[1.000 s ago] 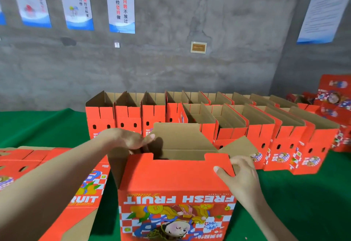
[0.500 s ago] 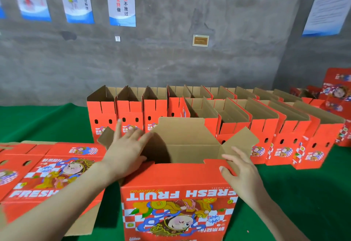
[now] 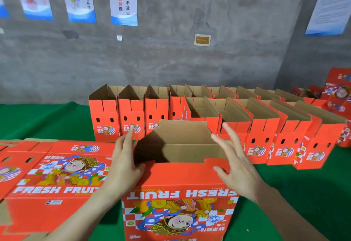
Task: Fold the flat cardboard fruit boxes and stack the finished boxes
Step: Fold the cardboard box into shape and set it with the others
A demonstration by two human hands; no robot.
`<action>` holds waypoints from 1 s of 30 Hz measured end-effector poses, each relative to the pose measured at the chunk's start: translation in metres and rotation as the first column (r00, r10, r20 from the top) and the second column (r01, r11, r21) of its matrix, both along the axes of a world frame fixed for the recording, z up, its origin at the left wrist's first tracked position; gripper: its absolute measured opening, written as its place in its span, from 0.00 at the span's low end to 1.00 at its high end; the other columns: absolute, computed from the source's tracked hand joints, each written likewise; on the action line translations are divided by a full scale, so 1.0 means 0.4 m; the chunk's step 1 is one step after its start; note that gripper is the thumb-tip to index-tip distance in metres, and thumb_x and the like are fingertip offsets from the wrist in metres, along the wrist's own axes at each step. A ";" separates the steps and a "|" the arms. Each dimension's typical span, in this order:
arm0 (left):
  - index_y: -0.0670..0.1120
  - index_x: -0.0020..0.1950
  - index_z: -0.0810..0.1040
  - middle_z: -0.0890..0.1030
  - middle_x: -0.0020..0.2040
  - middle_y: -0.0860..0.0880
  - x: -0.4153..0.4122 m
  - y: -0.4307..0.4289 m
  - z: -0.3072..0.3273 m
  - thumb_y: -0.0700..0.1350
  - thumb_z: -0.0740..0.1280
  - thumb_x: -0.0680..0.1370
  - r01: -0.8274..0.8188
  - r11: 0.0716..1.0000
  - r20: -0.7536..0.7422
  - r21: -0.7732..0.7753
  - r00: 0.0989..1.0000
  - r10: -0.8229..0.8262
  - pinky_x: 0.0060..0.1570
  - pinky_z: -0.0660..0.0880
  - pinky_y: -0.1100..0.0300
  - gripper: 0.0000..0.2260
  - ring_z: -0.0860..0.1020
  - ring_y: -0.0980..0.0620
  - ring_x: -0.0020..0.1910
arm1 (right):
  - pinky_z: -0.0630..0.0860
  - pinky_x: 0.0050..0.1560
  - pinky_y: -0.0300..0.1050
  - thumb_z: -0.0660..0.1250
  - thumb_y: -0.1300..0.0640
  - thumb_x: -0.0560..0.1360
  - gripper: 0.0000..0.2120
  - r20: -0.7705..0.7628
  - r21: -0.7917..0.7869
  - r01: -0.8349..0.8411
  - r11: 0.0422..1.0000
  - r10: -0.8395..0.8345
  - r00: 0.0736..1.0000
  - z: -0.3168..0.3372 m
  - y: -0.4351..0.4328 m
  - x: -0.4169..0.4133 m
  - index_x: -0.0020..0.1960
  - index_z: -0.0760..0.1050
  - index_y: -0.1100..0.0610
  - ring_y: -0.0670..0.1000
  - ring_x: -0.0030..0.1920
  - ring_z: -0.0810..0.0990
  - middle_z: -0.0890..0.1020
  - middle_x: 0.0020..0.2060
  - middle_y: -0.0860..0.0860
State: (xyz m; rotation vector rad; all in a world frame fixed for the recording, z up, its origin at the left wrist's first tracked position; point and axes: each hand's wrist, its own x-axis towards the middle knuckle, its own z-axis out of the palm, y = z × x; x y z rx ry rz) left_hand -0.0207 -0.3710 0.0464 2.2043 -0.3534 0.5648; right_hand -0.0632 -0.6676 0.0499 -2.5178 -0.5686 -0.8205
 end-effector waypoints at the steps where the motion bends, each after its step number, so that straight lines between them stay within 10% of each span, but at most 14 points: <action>1: 0.45 0.78 0.52 0.62 0.70 0.42 -0.002 -0.003 0.002 0.33 0.75 0.66 -0.003 1.000 -0.008 0.015 1.000 0.003 0.68 0.57 0.60 0.47 0.60 0.45 0.71 | 0.72 0.55 0.38 0.75 0.64 0.67 0.50 -0.037 -0.004 0.004 1.000 -0.004 0.999 0.010 -0.001 0.007 0.74 0.49 0.34 0.37 0.68 0.64 0.46 0.76 0.38; 4: 0.46 0.78 0.53 0.62 0.70 0.40 -0.003 -0.002 0.005 0.33 0.75 0.66 -0.009 0.998 -0.016 0.054 1.000 0.010 0.68 0.58 0.58 0.47 0.61 0.42 0.70 | 0.69 0.50 0.32 0.74 0.51 0.70 0.43 -0.222 0.305 -0.041 0.951 0.113 0.968 0.054 -0.012 0.033 0.72 0.50 0.30 0.38 0.56 0.72 0.66 0.69 0.33; 7: 0.47 0.78 0.54 0.63 0.69 0.41 -0.001 0.004 0.003 0.36 0.76 0.66 -0.008 0.996 -0.021 0.088 1.000 0.009 0.68 0.60 0.54 0.46 0.62 0.43 0.69 | 0.67 0.52 0.37 0.59 0.47 0.80 0.10 -0.302 0.479 -0.001 0.878 0.166 0.939 0.113 -0.022 0.086 0.60 0.73 0.36 0.44 0.58 0.75 0.80 0.55 0.40; 10: 0.48 0.77 0.55 0.64 0.69 0.43 0.001 0.003 0.006 0.36 0.75 0.67 -0.004 0.997 -0.026 0.082 1.000 0.006 0.67 0.61 0.55 0.44 0.63 0.43 0.68 | 0.63 0.58 0.35 0.55 0.60 0.82 0.17 -0.427 0.344 0.007 0.939 0.149 0.892 0.140 -0.008 0.147 0.47 0.80 0.46 0.47 0.64 0.70 0.76 0.58 0.48; 15: 0.49 0.77 0.55 0.64 0.70 0.44 0.006 0.004 0.013 0.39 0.76 0.68 0.008 0.995 -0.022 0.100 1.000 -0.005 0.68 0.61 0.56 0.44 0.62 0.46 0.69 | 0.64 0.56 0.23 0.50 0.64 0.82 0.19 -0.575 0.399 0.005 0.917 0.246 0.780 0.141 0.015 0.196 0.58 0.79 0.52 0.43 0.62 0.73 0.78 0.58 0.44; 22: 0.50 0.74 0.64 0.68 0.66 0.48 -0.002 0.014 0.005 0.41 0.73 0.71 0.054 0.990 0.015 0.133 0.998 -0.056 0.67 0.62 0.57 0.33 0.66 0.49 0.67 | 0.64 0.66 0.41 0.47 0.44 0.82 0.23 -0.611 0.641 0.158 0.751 0.374 0.698 0.104 -0.006 0.207 0.59 0.80 0.48 0.43 0.63 0.71 0.74 0.64 0.46; 25: 0.52 0.65 0.76 0.70 0.65 0.52 0.002 0.013 0.000 0.53 0.64 0.78 0.129 0.962 -0.089 0.242 0.990 -0.110 0.68 0.61 0.58 0.17 0.65 0.52 0.67 | 0.61 0.68 0.43 0.45 0.45 0.83 0.26 -0.597 0.654 0.180 0.735 0.356 0.719 0.084 -0.014 0.207 0.54 0.82 0.50 0.48 0.67 0.68 0.73 0.67 0.50; 30: 0.46 0.47 0.82 0.78 0.51 0.48 0.054 0.004 0.053 0.56 0.59 0.79 0.068 0.852 -0.162 0.519 0.987 0.021 0.55 0.70 0.54 0.18 0.74 0.47 0.55 | 0.64 0.71 0.53 0.53 0.51 0.83 0.20 -0.595 0.636 0.204 0.744 0.306 0.743 0.061 -0.018 0.209 0.49 0.84 0.50 0.54 0.65 0.73 0.78 0.62 0.52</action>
